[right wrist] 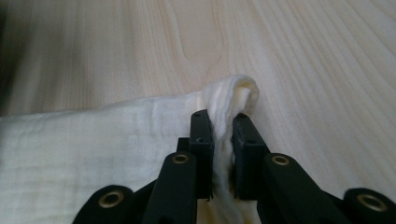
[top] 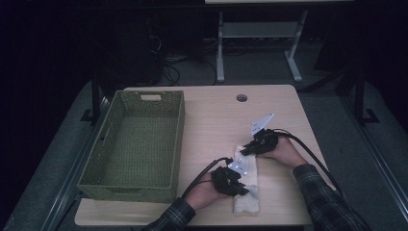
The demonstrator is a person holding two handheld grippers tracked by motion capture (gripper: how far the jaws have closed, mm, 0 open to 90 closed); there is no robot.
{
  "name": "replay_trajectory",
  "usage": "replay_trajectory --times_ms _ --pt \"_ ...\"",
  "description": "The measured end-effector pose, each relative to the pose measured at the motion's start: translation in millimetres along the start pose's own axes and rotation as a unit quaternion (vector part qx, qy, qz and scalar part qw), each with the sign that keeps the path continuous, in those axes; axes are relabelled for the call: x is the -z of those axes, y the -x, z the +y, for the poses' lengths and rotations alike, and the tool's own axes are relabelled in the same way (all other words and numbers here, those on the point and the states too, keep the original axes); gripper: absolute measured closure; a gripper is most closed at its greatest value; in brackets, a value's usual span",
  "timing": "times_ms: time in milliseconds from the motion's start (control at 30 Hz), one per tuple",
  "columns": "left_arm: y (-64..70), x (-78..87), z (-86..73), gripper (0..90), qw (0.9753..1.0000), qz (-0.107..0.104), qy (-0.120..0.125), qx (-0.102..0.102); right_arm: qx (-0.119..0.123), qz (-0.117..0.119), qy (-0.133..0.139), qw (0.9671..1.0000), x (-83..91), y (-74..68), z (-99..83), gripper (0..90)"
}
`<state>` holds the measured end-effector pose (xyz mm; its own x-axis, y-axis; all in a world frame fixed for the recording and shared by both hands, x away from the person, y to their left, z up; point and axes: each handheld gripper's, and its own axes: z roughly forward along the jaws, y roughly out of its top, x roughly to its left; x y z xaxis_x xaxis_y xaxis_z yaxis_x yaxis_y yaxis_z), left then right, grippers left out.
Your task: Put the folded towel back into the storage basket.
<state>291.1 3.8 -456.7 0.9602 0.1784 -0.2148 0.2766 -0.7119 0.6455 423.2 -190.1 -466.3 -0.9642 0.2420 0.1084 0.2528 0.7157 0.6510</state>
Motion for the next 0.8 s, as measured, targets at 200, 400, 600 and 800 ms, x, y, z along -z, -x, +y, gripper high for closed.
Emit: replay_trajectory --times_ms 200,400,600,800 --pt "0.7 11.6 4.9 81.4 0.9997 -0.005 0.021 0.007 0.003 -0.004 -0.008 1.0000 3.7 -0.3 4.3 81.1" --pt "1.6 25.1 11.1 81.4 0.9995 0.001 0.031 0.002 -0.001 -0.004 -0.002 1.0000 11.4 0.3 13.0 81.2" --pt "0.7 40.2 17.5 81.5 0.9992 0.005 0.039 0.006 0.008 -0.002 0.006 0.9999 20.6 1.5 29.2 81.2" --pt "1.7 59.7 26.4 81.5 0.9987 0.014 0.049 0.012 0.015 -0.001 0.022 0.9997 34.2 3.7 50.1 81.2"
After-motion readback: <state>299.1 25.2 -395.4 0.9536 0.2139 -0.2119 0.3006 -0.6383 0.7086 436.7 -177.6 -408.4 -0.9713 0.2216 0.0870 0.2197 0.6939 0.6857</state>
